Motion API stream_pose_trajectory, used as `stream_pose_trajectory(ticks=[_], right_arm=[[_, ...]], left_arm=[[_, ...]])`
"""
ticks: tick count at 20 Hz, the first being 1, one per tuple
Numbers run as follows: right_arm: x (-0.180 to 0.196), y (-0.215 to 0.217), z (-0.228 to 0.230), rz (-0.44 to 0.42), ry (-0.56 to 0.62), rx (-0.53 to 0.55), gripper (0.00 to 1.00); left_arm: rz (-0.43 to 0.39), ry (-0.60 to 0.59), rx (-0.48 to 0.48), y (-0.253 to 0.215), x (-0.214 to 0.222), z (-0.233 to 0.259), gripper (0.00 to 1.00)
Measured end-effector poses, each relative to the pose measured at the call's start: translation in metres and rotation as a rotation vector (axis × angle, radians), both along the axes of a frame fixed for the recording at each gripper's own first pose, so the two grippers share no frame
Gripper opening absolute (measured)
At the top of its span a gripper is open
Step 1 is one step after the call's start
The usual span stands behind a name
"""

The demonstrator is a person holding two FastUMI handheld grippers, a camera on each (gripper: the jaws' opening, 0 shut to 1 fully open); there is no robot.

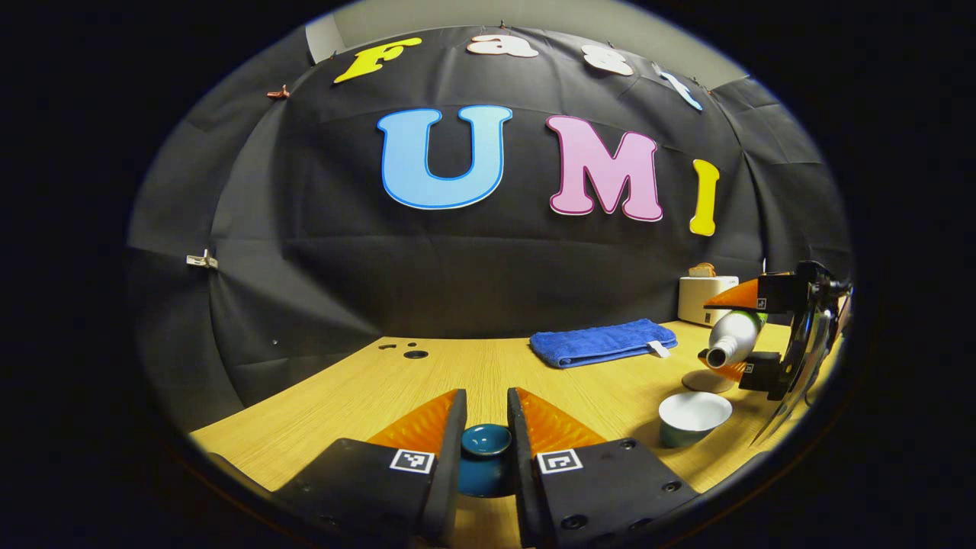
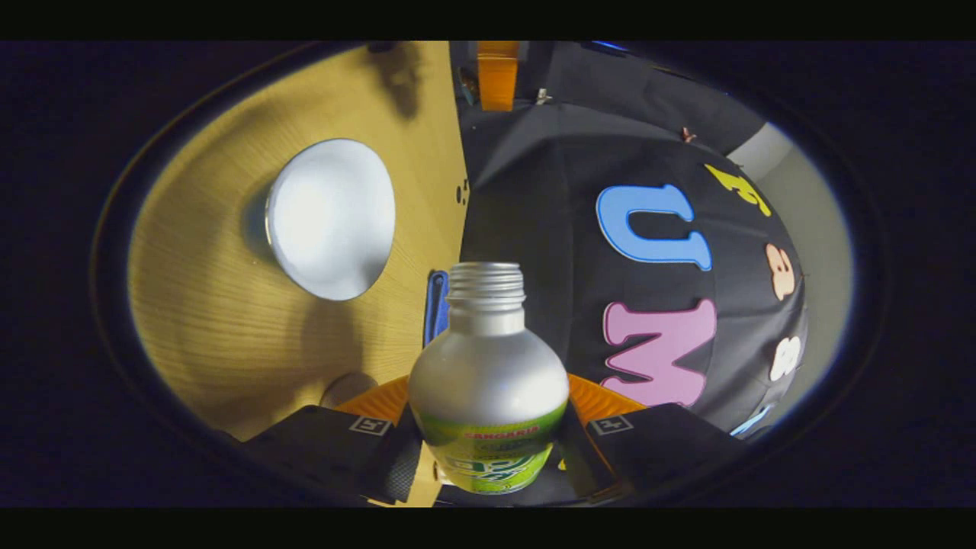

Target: Open the teacup lid with one hand, grasp the water bottle and pour water into the teacup with the other hand; after pouring, place the water bottle on the coaster and then close the teacup lid.

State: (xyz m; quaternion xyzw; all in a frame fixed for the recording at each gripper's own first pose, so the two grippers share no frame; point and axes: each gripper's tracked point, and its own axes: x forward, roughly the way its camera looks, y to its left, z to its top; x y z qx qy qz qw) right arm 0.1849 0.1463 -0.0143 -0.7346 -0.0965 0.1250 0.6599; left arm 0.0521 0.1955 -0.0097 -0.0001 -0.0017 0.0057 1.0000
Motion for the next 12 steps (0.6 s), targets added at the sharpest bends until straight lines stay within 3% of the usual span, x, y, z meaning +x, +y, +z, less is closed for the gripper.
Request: stream_pose_trajectory(ticks=[12], right_arm=[[0.0038,0.0065,0.0036,0.058,-0.058,-0.148,0.78]], left_arm=[[0.000,0.000,0.000,0.0000,0.0006,-0.0002,0.35]])
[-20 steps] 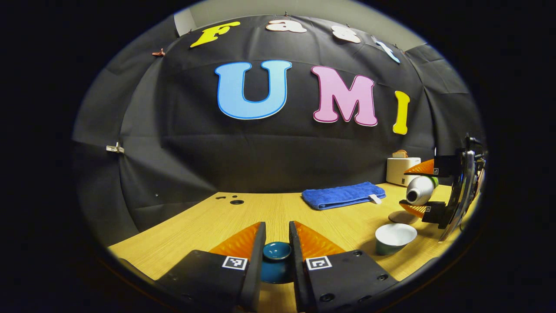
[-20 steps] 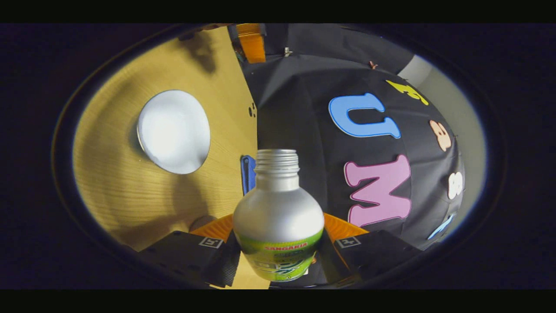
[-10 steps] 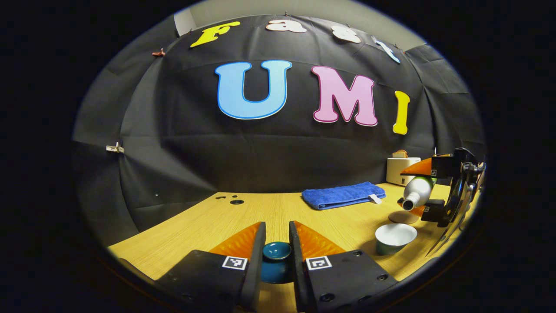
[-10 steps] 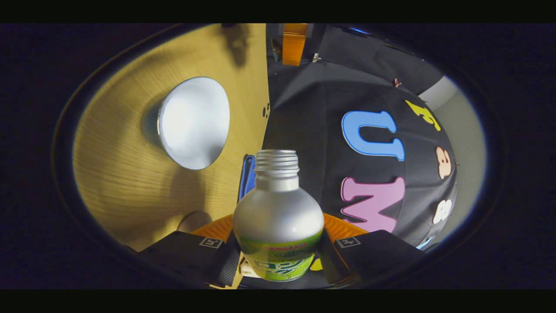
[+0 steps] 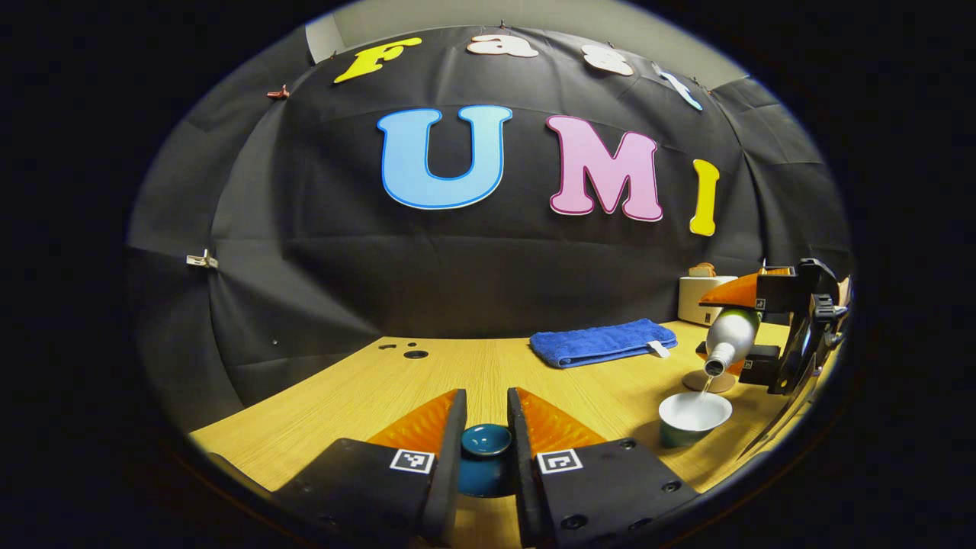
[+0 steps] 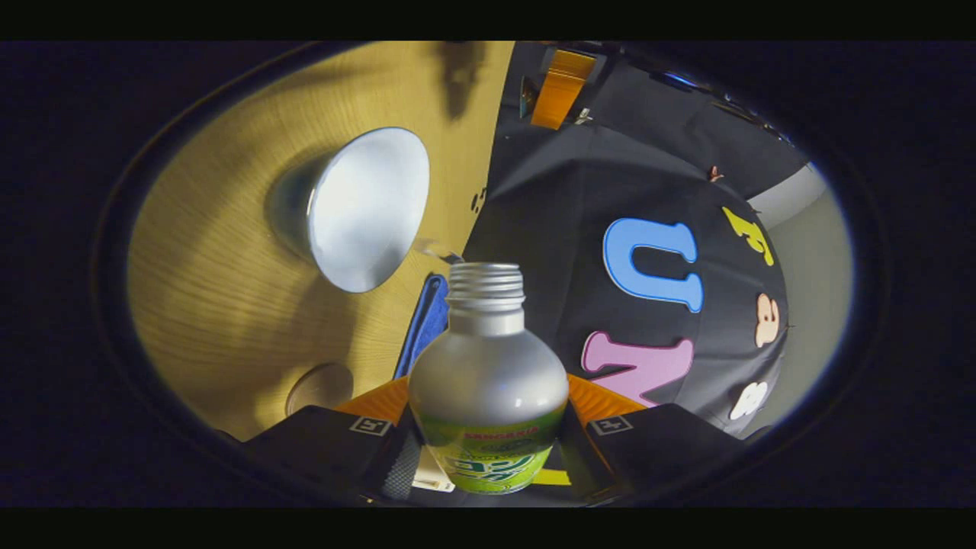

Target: Open the teacup lid with one hand, grasp the water bottle and pour water into the teacup with the other hand; after pouring, place the water bottle on the coaster and then close the teacup lid.

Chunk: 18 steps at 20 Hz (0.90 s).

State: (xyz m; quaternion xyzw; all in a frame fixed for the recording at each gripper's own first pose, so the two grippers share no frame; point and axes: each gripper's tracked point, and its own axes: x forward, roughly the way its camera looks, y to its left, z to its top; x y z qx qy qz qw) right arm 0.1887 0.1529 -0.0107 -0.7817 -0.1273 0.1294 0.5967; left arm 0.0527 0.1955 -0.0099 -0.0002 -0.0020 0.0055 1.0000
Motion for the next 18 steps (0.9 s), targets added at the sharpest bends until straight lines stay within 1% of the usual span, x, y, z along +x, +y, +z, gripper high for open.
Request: stream_pose_trajectory(ticks=[1,2,3,7,8,9,14,15,16,18], right_arm=[[0.002,0.000,0.000,-0.001,0.001,-0.005,0.78],[0.003,0.000,0.000,0.000,0.000,-0.012,0.75],[0.004,0.001,0.001,0.001,-0.006,-0.019,0.78],[0.004,0.001,0.001,0.012,-0.015,-0.047,0.78],[0.005,0.000,0.002,0.010,-0.015,-0.047,0.80],[0.004,0.001,0.002,0.011,-0.015,-0.049,0.78],[-0.003,0.009,0.004,0.058,-0.045,-0.128,0.78],[-0.003,0.010,0.003,0.065,-0.049,-0.138,0.75],[-0.003,0.009,0.003,0.068,-0.053,-0.143,0.78],[-0.003,0.010,0.006,0.074,-0.065,-0.152,0.78]], left_arm=[[0.000,0.000,0.000,0.000,0.000,0.000,0.35],[0.000,0.000,0.000,0.000,0.000,0.000,0.35],[0.000,0.000,0.000,0.000,0.000,-0.001,0.35],[0.000,0.000,0.000,0.000,0.000,0.000,0.35],[0.000,0.000,0.000,0.000,0.000,-0.001,0.35],[0.000,-0.001,0.000,0.000,0.000,0.000,0.35],[0.000,-0.001,0.000,0.000,0.000,-0.001,0.35],[0.000,-0.001,0.000,0.000,0.000,0.000,0.35],[0.000,-0.001,0.001,0.000,0.000,-0.001,0.35],[0.000,-0.001,0.001,0.000,0.000,-0.001,0.35]])
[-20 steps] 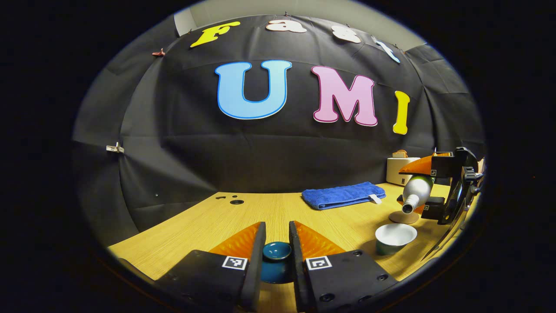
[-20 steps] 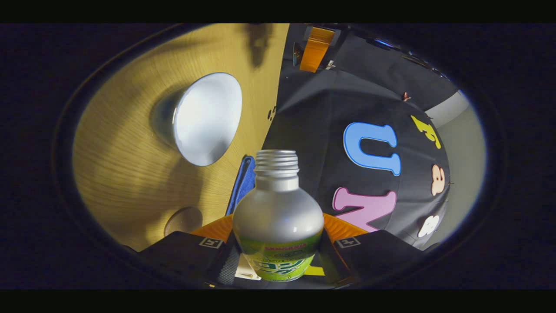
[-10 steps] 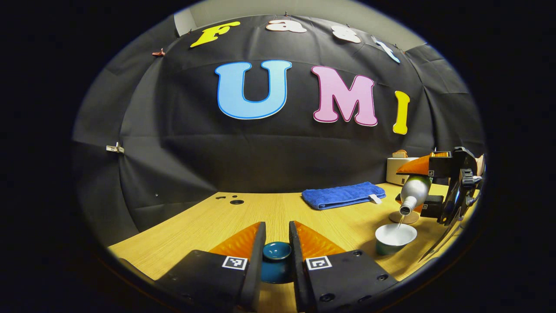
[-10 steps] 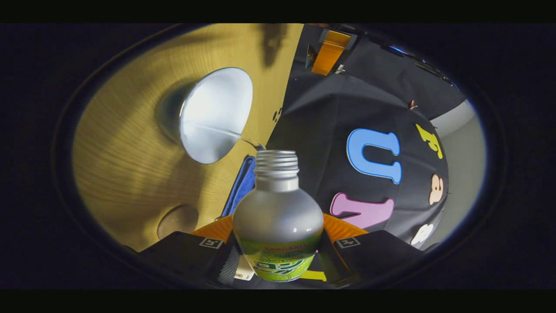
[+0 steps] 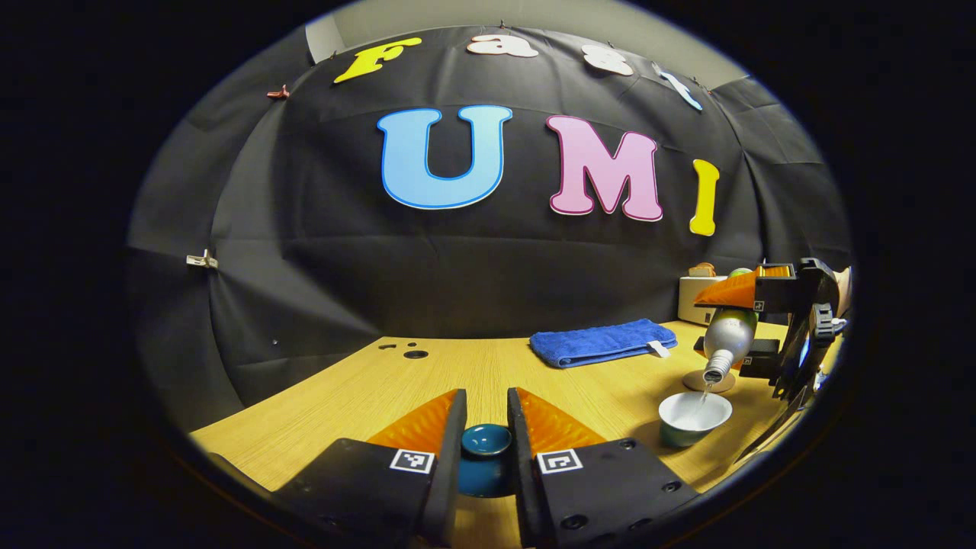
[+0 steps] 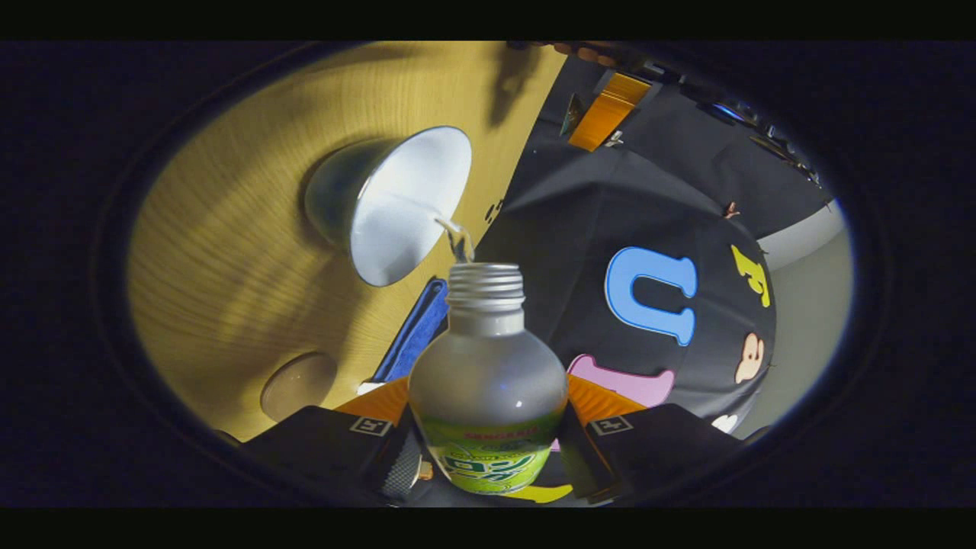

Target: Open the teacup lid with one hand, grasp the water bottle and pour water into the teacup with the other hand; after pouring, place the water bottle on the coaster and then close the teacup lid.

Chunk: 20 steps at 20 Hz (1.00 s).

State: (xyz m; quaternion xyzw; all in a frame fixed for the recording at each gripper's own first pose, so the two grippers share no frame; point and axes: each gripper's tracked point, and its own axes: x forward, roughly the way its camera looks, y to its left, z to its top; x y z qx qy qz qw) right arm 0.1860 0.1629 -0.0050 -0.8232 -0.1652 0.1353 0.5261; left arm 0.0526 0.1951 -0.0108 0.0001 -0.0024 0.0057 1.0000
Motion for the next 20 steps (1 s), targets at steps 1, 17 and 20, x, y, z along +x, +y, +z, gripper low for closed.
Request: stream_pose_trajectory(ticks=[1,17,20], right_arm=[[-0.001,0.002,0.001,0.009,-0.012,-0.013,0.78],[-0.002,0.015,0.019,0.068,-0.101,-0.068,0.78],[-0.004,0.016,0.019,0.074,-0.113,-0.084,0.78]], left_arm=[[0.000,0.000,0.000,0.000,0.000,0.000,0.35],[0.003,0.000,0.000,0.000,0.000,0.000,0.35],[0.005,0.000,0.001,0.000,0.000,0.000,0.35]])
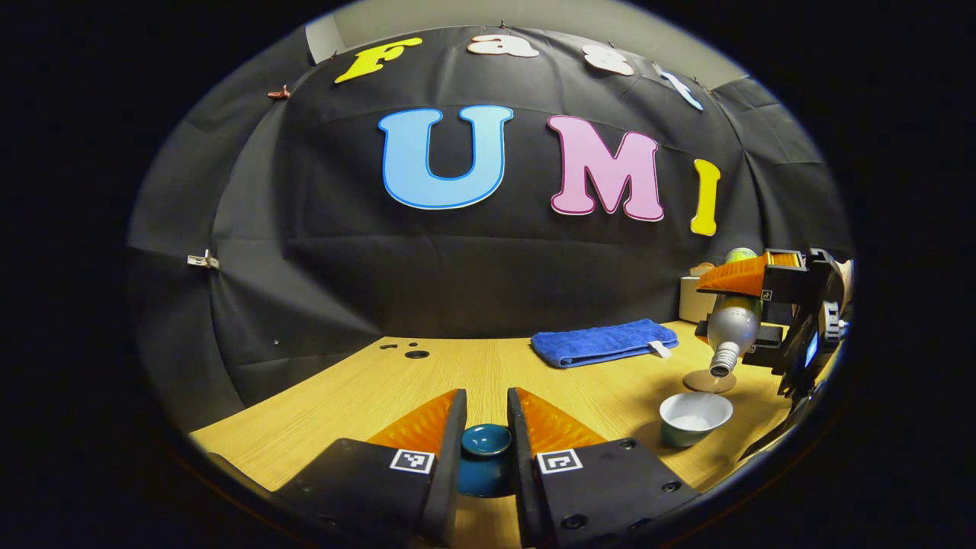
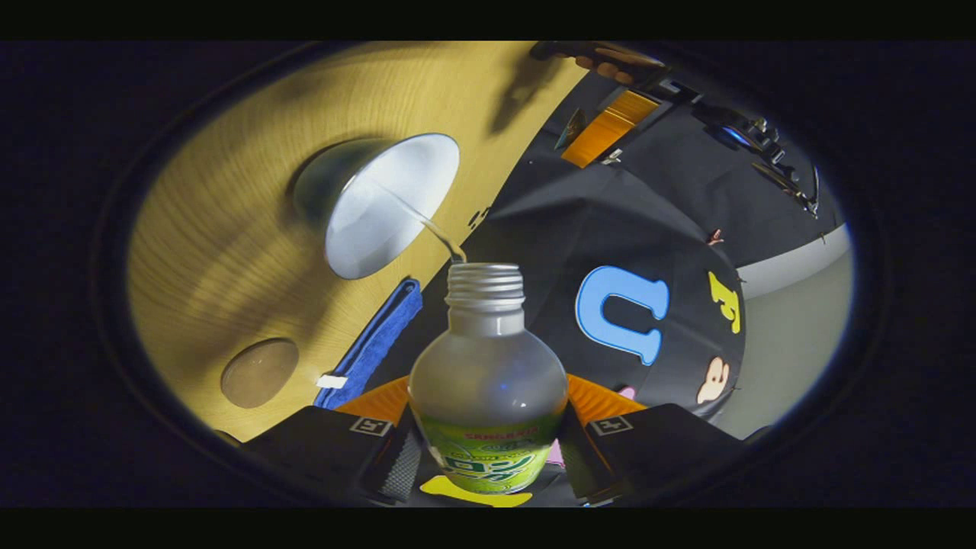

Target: Open the teacup lid with one hand, grasp the water bottle and pour water into the teacup with the other hand; after pouring, place the water bottle on the coaster and then close the teacup lid.

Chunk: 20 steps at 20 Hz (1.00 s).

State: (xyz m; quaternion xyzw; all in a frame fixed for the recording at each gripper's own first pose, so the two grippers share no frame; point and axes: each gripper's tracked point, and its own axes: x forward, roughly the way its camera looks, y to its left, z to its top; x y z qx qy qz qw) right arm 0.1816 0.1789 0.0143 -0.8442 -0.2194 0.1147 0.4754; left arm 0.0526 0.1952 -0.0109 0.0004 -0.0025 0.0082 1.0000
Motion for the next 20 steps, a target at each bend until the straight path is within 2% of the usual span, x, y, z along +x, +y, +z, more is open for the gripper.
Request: stream_pose_trajectory(ticks=[13,14,15,20], right_arm=[[0.0047,-0.0032,-0.0091,-0.001,0.007,-0.019,0.78],[0.0035,-0.0033,-0.0094,0.001,0.006,-0.020,0.81],[0.0032,-0.0015,-0.0089,0.002,0.005,-0.021,0.78],[0.0042,-0.0018,-0.0109,0.002,0.011,-0.027,0.78]], left_arm=[[0.001,0.001,0.000,0.0003,0.0000,-0.0003,0.35],[0.001,0.001,0.000,0.0003,-0.0002,0.0003,0.35],[0.001,0.001,0.000,0.0003,-0.0001,-0.0003,0.35],[0.001,0.001,0.000,0.0003,-0.0002,0.0003,0.35]])
